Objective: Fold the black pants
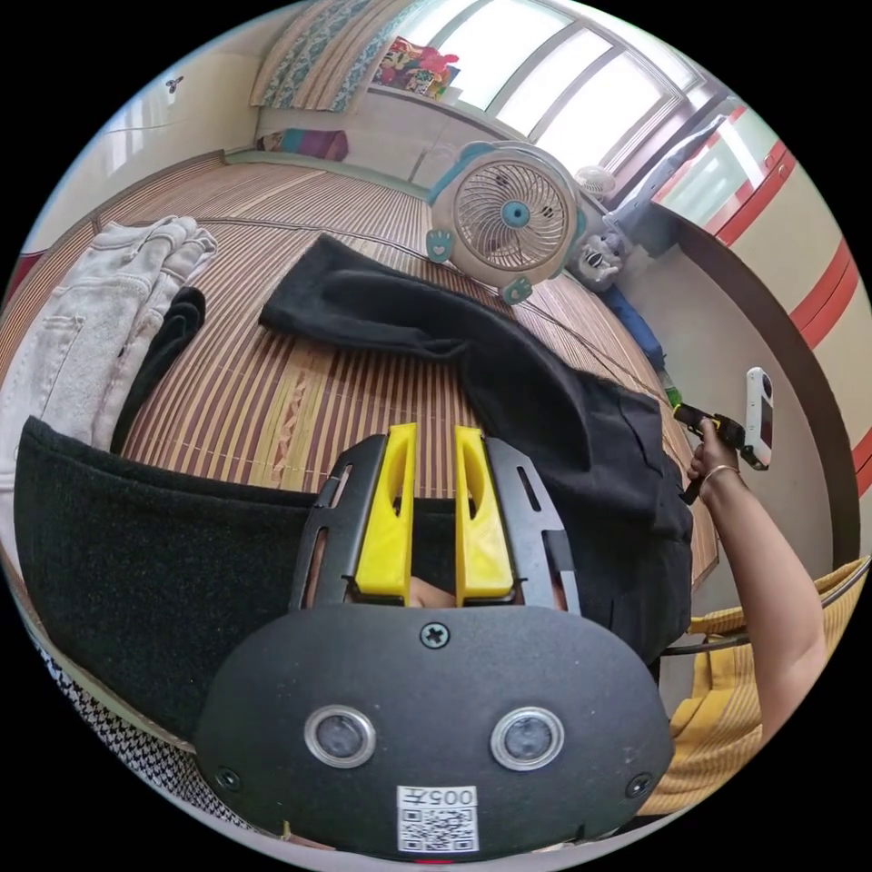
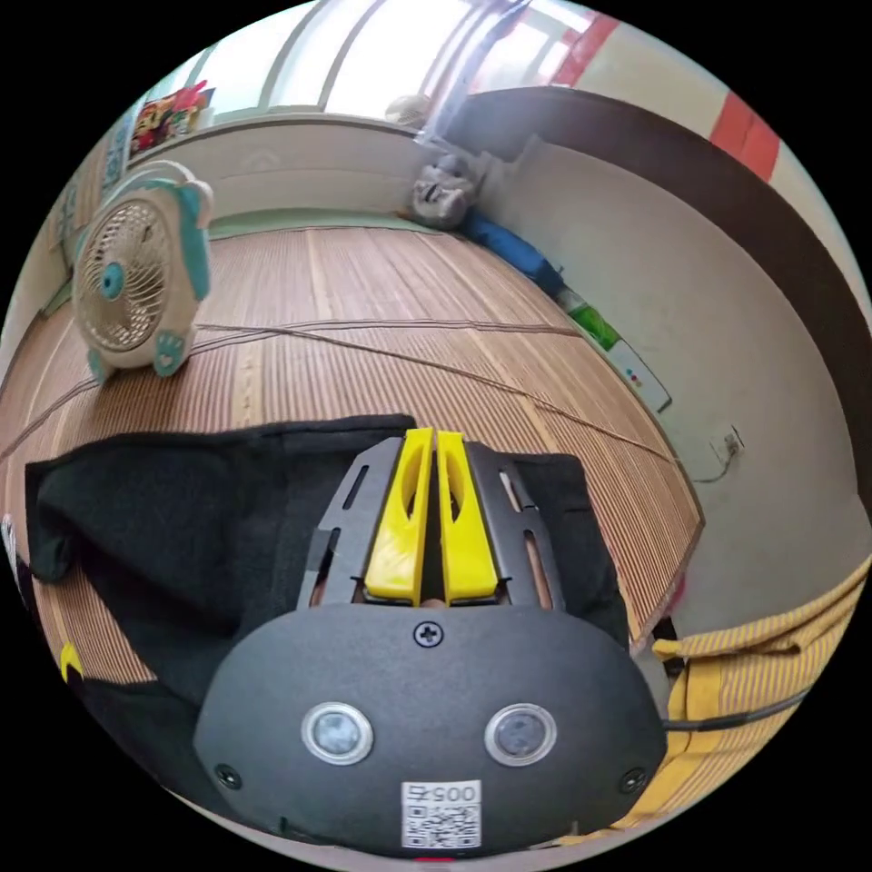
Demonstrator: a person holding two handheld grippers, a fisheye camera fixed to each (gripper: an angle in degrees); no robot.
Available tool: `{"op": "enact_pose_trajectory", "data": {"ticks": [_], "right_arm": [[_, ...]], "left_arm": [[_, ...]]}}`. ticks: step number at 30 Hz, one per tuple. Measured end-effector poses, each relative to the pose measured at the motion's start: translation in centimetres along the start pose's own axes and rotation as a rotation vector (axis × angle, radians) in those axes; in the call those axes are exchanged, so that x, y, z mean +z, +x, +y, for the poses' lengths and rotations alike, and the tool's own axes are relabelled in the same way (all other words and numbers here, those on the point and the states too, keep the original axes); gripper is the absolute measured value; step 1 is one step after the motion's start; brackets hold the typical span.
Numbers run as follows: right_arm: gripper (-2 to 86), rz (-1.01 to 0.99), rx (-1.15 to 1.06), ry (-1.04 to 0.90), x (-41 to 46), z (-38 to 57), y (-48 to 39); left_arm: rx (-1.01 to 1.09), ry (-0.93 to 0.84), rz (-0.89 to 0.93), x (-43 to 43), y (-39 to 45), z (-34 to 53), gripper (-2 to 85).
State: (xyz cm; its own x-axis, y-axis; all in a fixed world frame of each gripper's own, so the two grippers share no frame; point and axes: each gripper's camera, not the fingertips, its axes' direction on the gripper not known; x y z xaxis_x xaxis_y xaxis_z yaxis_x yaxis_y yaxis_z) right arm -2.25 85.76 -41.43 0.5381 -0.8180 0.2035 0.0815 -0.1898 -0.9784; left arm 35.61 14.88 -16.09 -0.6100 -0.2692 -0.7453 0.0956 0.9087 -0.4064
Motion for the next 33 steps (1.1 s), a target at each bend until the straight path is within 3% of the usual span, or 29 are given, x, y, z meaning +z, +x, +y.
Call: {"op": "enact_pose_trajectory", "data": {"ticks": [3, 7, 13, 17, 19, 22, 27, 33], "right_arm": [[1.3, -0.082, -0.096, 0.085, -2.3, 3.0, -2.6], [4.5, -0.404, -0.362, 0.209, -8.3, 9.1, -9.0], [8.3, -0.763, -0.745, 0.187, -14.9, 14.6, -21.3], [8.1, -0.738, -0.766, 0.137, -14.5, 16.0, -28.0], [7.1, -0.708, -0.700, 0.007, -11.5, 16.7, -31.4], [5.2, -0.715, -0.597, 0.040, -11.3, 18.0, -30.9], [3.5, -0.885, -0.653, -0.034, -11.9, 17.9, -29.4], [1.6, -0.880, -0.784, 0.033, -14.4, 20.1, -29.0]], "left_arm": [[-0.039, 0.029, -0.005, -0.2, -0.9, -0.4, 7.9], [-0.102, 0.081, -0.046, -0.8, -2.3, -0.6, 7.9], [-0.183, 0.107, -0.066, -1.1, -4.3, -0.7, 7.9], [-0.210, 0.114, -0.068, -1.0, -5.1, -0.7, 7.9], [-0.213, 0.117, -0.078, -1.0, -5.3, -0.6, 7.9], [-0.230, 0.112, -0.106, -1.0, -6.1, -0.6, 7.9], [-0.253, 0.177, -0.100, -2.2, -6.6, 0.1, 7.6], [-0.239, 0.158, -0.130, -1.5, -6.2, 0.9, 7.6]]}}
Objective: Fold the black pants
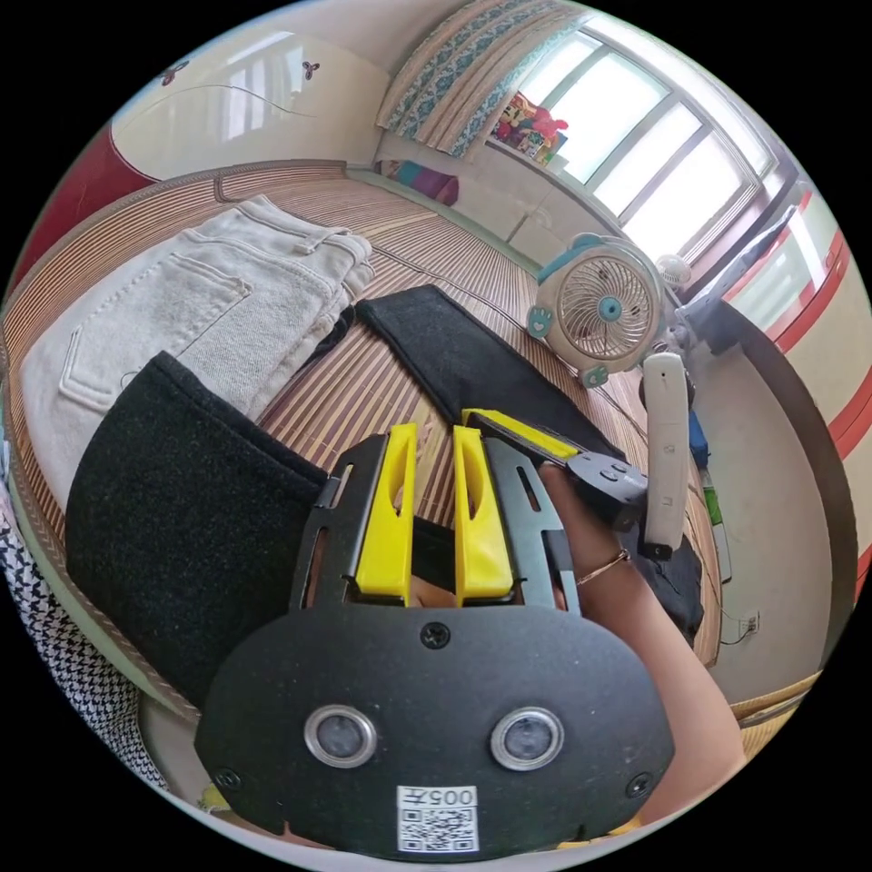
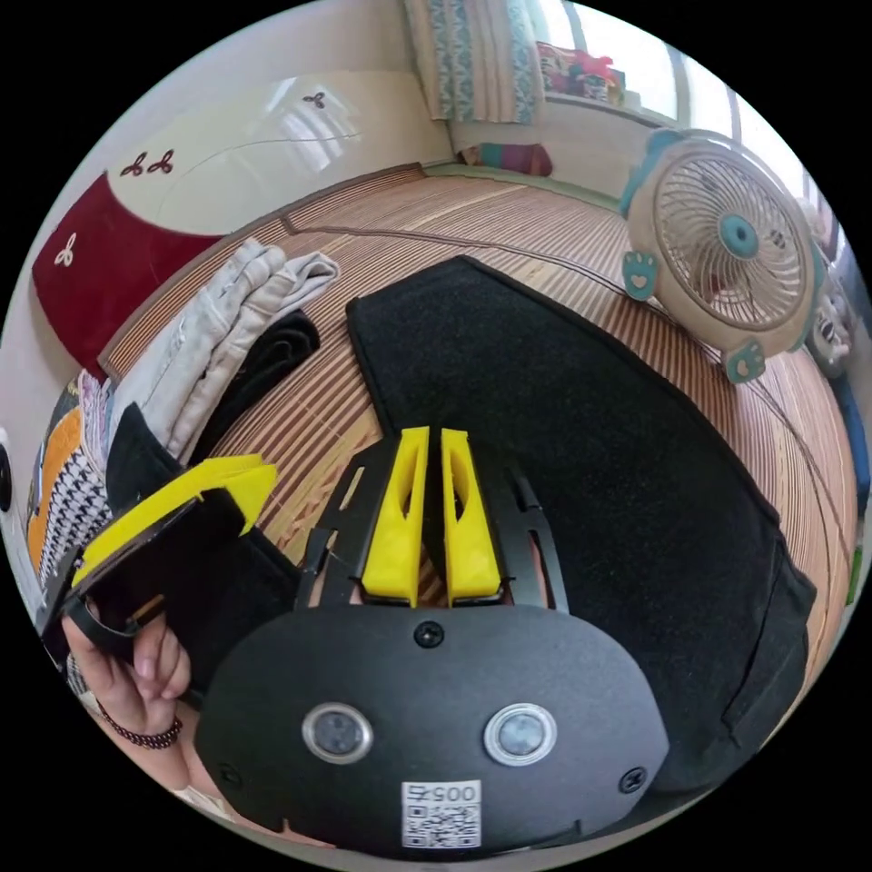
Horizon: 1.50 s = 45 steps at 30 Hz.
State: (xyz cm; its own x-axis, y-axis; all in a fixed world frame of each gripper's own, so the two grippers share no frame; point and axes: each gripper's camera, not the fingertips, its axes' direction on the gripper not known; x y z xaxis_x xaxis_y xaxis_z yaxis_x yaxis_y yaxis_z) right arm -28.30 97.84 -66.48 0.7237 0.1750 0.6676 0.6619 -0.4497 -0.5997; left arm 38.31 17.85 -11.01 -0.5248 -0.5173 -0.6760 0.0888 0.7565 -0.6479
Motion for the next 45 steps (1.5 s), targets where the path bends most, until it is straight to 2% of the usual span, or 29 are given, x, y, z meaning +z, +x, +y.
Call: {"op": "enact_pose_trajectory", "data": {"ticks": [6, 8, 11, 15, 18, 22, 23, 25, 29, 35, 39, 43, 45], "right_arm": [[0.8, -0.041, -0.061, 0.007, -3.0, 1.6, -0.5], [0.3, -0.113, -0.082, 0.061, -5.6, 3.0, -0.5], [1.8, -0.032, -0.010, 0.235, -12.3, 7.8, -0.3], [3.8, 0.140, 0.090, 0.289, -19.7, 18.3, 1.4], [4.2, 0.290, 0.213, 0.239, -24.6, 27.1, 2.0], [4.2, 0.361, 0.436, 0.240, -31.7, 38.3, 1.3], [4.2, 0.364, 0.463, 0.235, -32.4, 39.6, 1.1], [4.1, 0.348, 0.536, 0.193, -34.0, 43.5, 0.7], [4.4, 0.303, 0.535, 0.166, -36.1, 46.0, -1.3], [4.7, 0.281, 0.540, 0.238, -40.1, 47.1, -5.8], [5.4, 0.324, 0.497, 0.247, -42.4, 47.9, -8.9], [7.2, 0.180, 0.475, 0.272, -44.8, 49.7, -10.4], [8.1, 0.199, 0.485, 0.284, -45.6, 50.4, -11.4]], "left_arm": [[0.054, 0.016, -0.012, 0.3, 1.3, 1.6, 7.7], [0.075, 0.015, -0.030, 0.5, 1.7, 2.2, 7.7], [0.113, 0.012, -0.041, 0.9, 2.5, 3.4, 7.7], [0.239, 0.002, -0.079, 1.7, 4.8, 5.5, 7.7], [0.366, -0.037, -0.116, 2.7, 7.0, 7.7, 7.7], [0.508, -0.122, -0.154, 4.8, 9.1, 10.7, 7.6], [0.543, -0.199, -0.150, 6.2, 9.5, 11.7, 7.1], [0.573, -0.171, -0.170, 6.4, 9.9, 13.3, 4.5], [0.695, -0.183, -0.200, 6.0, 10.8, 15.7, 0.9], [0.801, -0.188, -0.248, 3.9, 10.6, 18.8, 3.1], [0.752, -0.150, -0.305, -1.0, 7.2, 19.2, 7.5], [0.700, -0.132, -0.216, -6.9, 2.1, 19.7, 7.8], [0.658, -0.145, -0.185, -9.9, -1.6, 20.5, 8.0]]}}
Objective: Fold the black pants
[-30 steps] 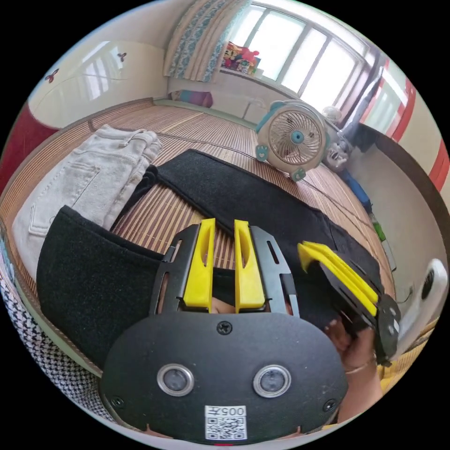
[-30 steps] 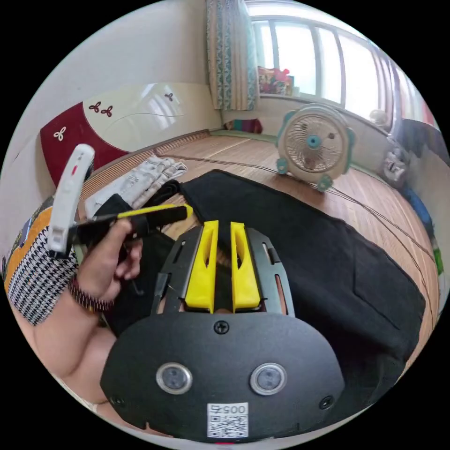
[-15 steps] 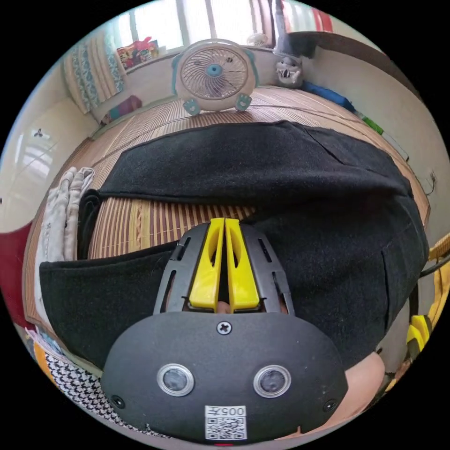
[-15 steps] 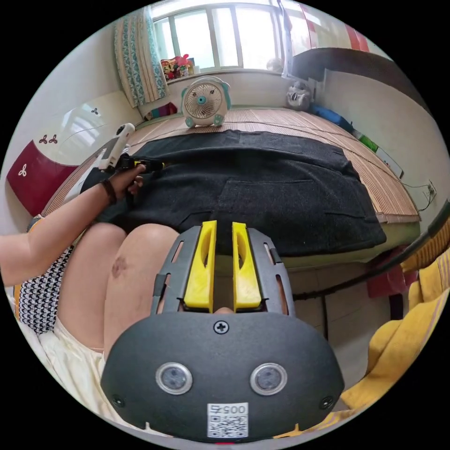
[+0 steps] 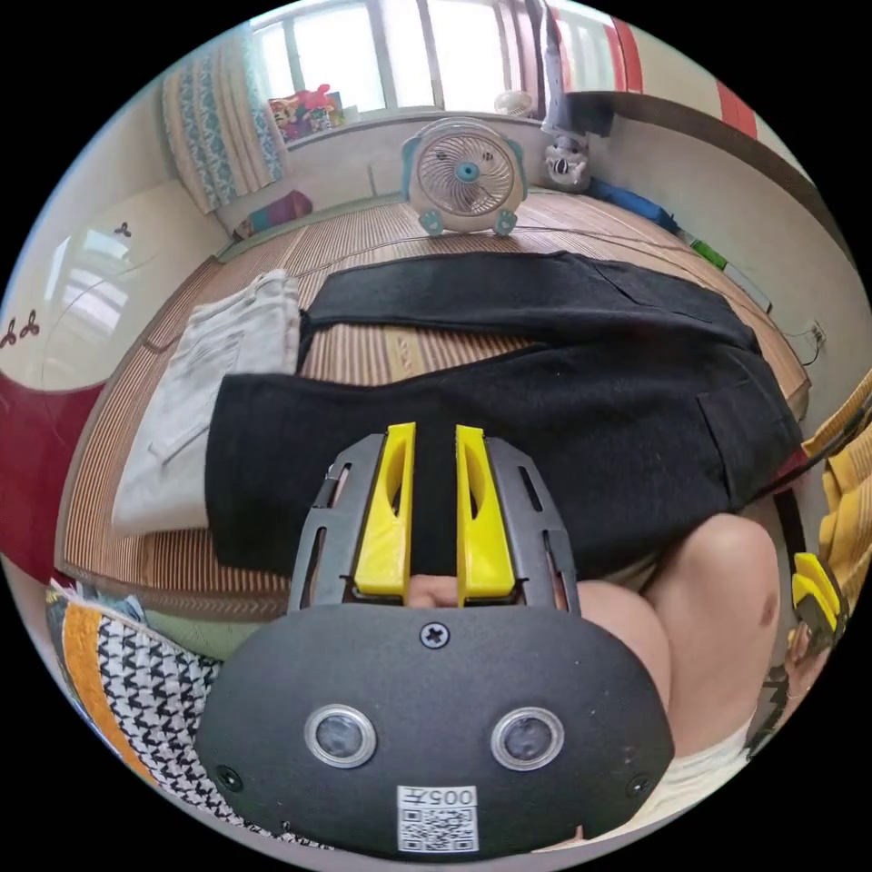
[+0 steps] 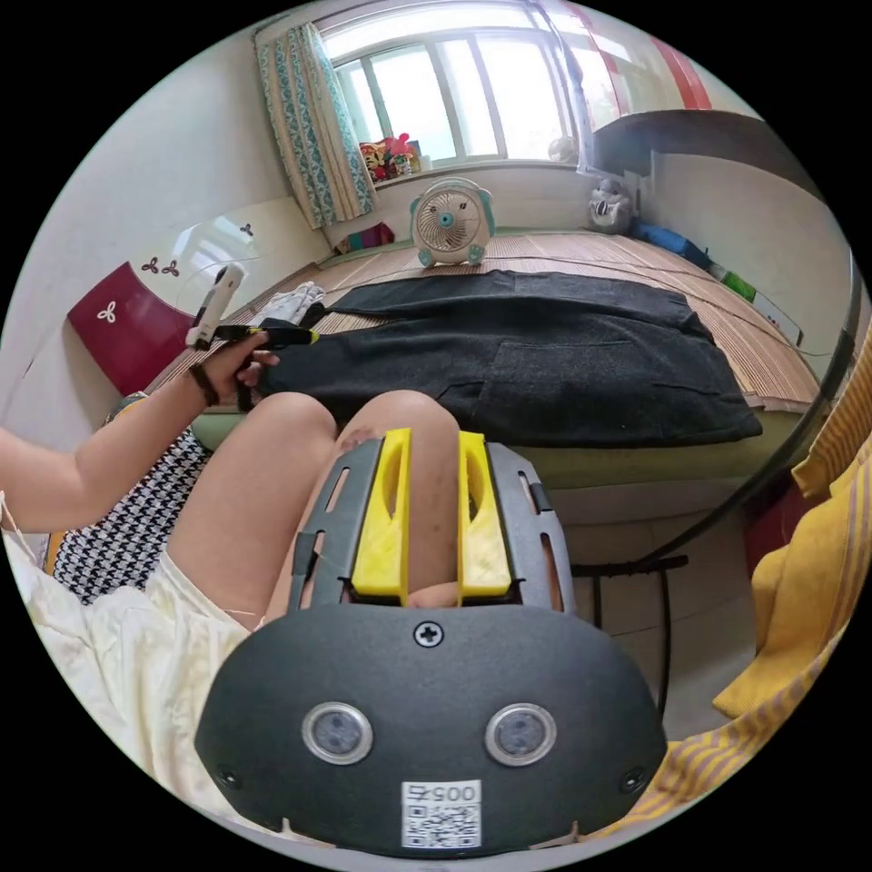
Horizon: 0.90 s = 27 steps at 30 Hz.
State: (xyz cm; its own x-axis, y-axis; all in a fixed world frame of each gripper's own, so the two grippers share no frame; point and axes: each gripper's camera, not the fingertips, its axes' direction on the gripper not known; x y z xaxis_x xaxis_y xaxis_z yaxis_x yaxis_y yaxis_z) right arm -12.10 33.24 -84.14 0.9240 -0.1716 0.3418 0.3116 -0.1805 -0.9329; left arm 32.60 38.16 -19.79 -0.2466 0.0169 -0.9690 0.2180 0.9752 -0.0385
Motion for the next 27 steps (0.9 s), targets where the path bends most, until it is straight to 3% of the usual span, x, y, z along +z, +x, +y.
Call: {"op": "enact_pose_trajectory", "data": {"ticks": [6, 9, 12, 17, 27], "right_arm": [[8.9, -0.025, 0.002, -0.002, -2.5, -0.1, -3.7], [8.7, -0.007, -0.020, 0.001, -3.1, -1.2, -6.5], [8.3, 0.000, -0.002, -0.014, -3.4, -2.3, -8.5], [6.9, 0.048, 0.026, -0.081, -3.2, -2.2, -9.6], [4.9, 0.043, 0.088, -0.056, -6.3, -2.0, -8.7]], "left_arm": [[0.016, -0.125, 0.005, 1.7, -3.2, 6.7, 7.5], [-0.021, -0.013, 0.050, 1.4, -4.5, 9.0, 7.2], [-0.147, -0.023, 0.113, 0.9, -5.8, 9.7, 6.6], [-0.038, -0.036, 0.008, -0.2, -4.5, 10.7, 5.6], [-0.037, -0.008, -0.036, -2.5, -4.9, 13.9, 4.2]]}}
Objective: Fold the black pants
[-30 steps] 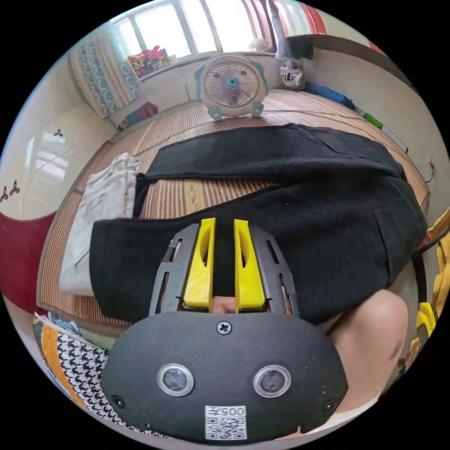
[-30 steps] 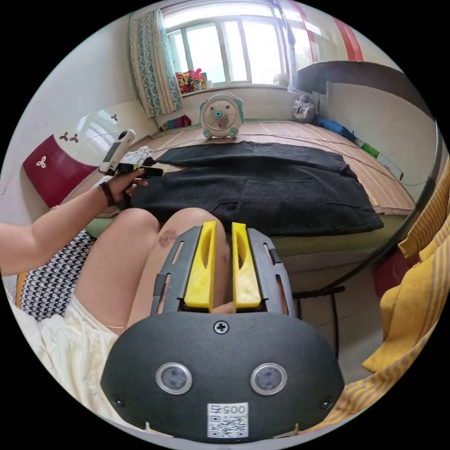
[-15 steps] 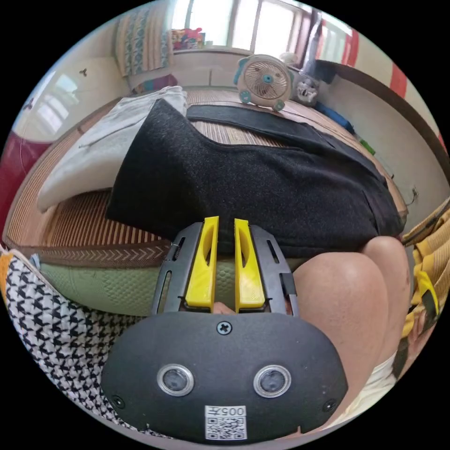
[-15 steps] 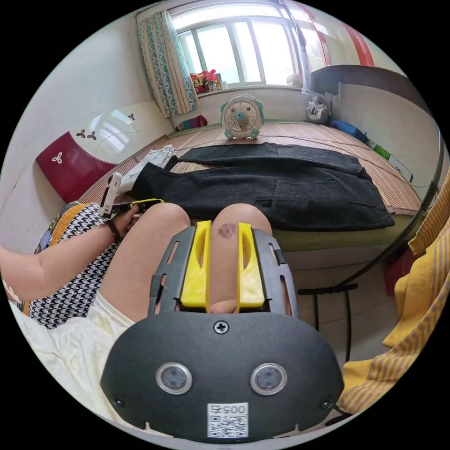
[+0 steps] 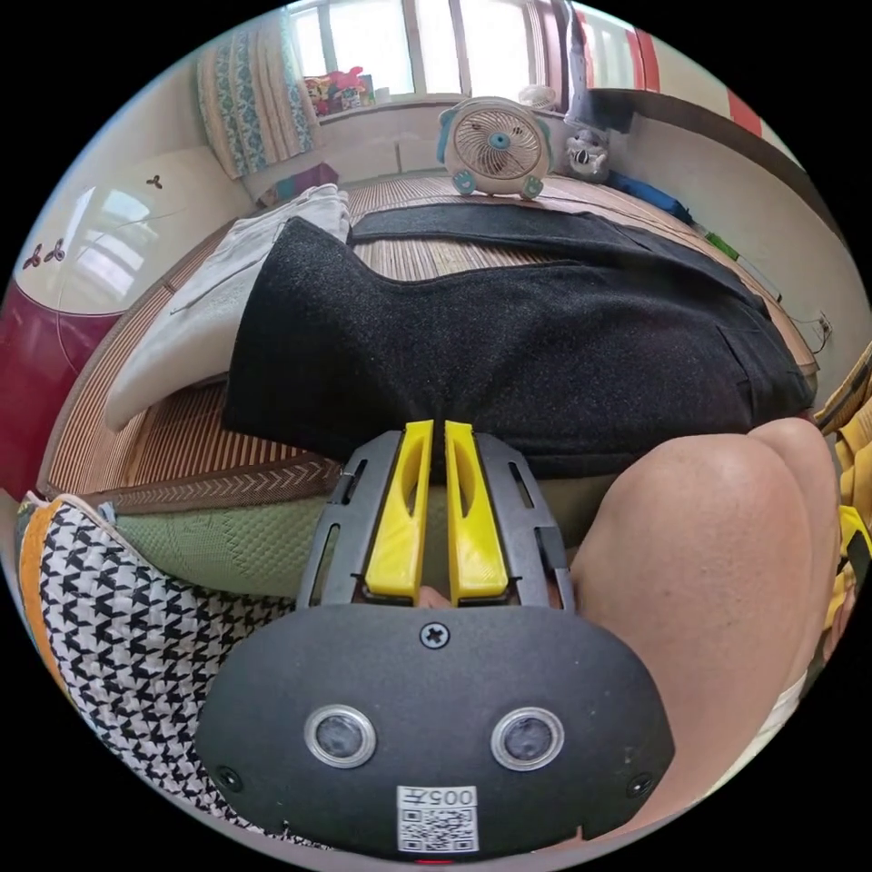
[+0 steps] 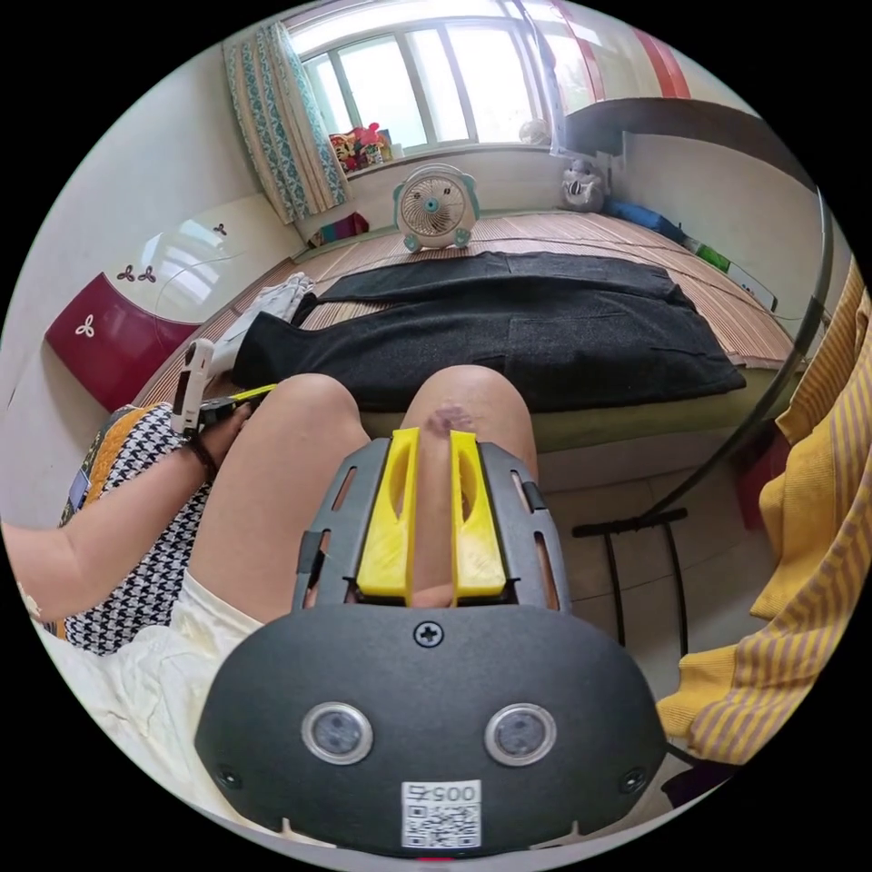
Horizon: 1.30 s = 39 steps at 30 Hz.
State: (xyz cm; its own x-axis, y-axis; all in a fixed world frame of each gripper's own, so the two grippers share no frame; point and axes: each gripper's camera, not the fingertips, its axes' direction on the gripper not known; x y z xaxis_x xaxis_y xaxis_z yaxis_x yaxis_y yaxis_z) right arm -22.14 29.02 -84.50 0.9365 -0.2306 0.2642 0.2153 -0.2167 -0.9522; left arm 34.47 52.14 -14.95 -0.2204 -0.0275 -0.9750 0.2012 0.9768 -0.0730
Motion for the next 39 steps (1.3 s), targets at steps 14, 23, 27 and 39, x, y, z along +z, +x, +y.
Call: {"op": "enact_pose_trajectory", "data": {"ticks": [14, 23, 27, 39], "right_arm": [[4.0, -0.059, 0.030, -0.006, -1.0, -2.1, 0.5], [4.4, -0.083, -0.004, -0.052, 0.8, -5.6, 0.2], [7.4, -0.027, -0.050, -0.014, 0.8, -8.4, 2.3], [9.2, 0.346, 0.396, -0.021, 3.9, -16.0, 26.9]], "left_arm": [[-0.033, 0.020, 0.032, -2.7, -2.4, 3.1, 2.9], [-0.095, 0.046, 0.078, -4.1, -4.6, 4.3, 2.9], [-0.136, 0.060, 0.143, -4.9, -5.9, 4.7, 4.1], [-0.221, 0.129, 0.121, -10.1, -9.6, 5.5, 5.8]]}}
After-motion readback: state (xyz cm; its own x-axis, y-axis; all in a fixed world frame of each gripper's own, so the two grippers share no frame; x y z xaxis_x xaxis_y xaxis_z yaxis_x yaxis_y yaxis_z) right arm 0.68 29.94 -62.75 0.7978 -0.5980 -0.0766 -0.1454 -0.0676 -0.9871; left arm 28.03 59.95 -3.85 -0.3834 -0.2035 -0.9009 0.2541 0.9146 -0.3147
